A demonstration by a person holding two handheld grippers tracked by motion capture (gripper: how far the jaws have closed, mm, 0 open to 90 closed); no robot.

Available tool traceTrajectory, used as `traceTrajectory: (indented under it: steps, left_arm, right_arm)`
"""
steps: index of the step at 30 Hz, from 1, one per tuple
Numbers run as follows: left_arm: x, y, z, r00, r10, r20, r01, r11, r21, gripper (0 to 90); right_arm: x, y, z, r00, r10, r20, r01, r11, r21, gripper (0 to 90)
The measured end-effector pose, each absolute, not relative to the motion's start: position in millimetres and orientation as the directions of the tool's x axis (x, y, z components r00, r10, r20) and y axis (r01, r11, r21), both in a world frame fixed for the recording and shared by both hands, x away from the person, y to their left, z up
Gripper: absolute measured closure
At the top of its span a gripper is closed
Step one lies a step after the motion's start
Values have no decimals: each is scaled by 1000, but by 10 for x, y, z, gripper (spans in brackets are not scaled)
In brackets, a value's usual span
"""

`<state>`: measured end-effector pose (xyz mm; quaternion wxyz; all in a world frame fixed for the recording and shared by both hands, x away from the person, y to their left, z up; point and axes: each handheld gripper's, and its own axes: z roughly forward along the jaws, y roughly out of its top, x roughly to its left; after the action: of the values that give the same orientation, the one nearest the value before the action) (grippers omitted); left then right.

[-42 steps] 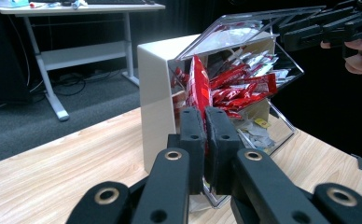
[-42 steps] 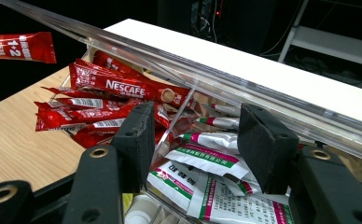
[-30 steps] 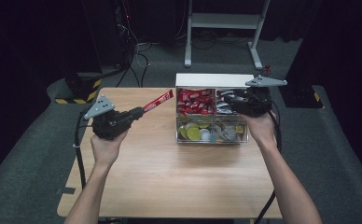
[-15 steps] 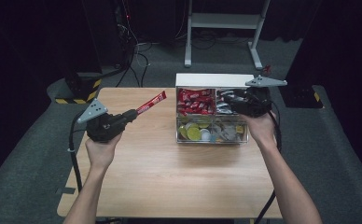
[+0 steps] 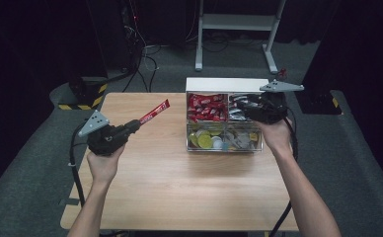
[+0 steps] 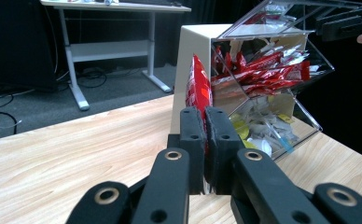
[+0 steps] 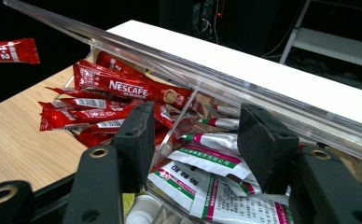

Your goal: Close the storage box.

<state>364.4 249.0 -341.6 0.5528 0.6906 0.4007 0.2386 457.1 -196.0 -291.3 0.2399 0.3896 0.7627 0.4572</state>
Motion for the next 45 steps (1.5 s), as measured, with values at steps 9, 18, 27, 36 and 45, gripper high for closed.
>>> traceTrajectory:
  steps: [9,18,27,36,45]
  left_arm:
    - [3625,2532,-3524,547,829,-114,306,-72,949,866]
    - [3607,2555,-3650,538,832,-137,326,-55,944,866]
    - [3569,2507,-3761,521,848,-92,331,-101,938,865]
    - [3557,2461,-3892,514,853,-91,349,-111,930,866]
    - [3557,2397,-4043,504,860,-75,371,-137,918,865]
  right_arm:
    - [4569,-1960,-2915,-582,813,-12,372,279,885,465]
    - [4565,-1957,-2915,-580,814,-14,372,280,885,465]
    - [4565,-1956,-2916,-580,814,-16,369,280,886,465]
    - [4564,-1954,-2918,-580,814,-16,368,279,887,465]
    - [4562,-1955,-2922,-581,814,-17,369,282,885,464]
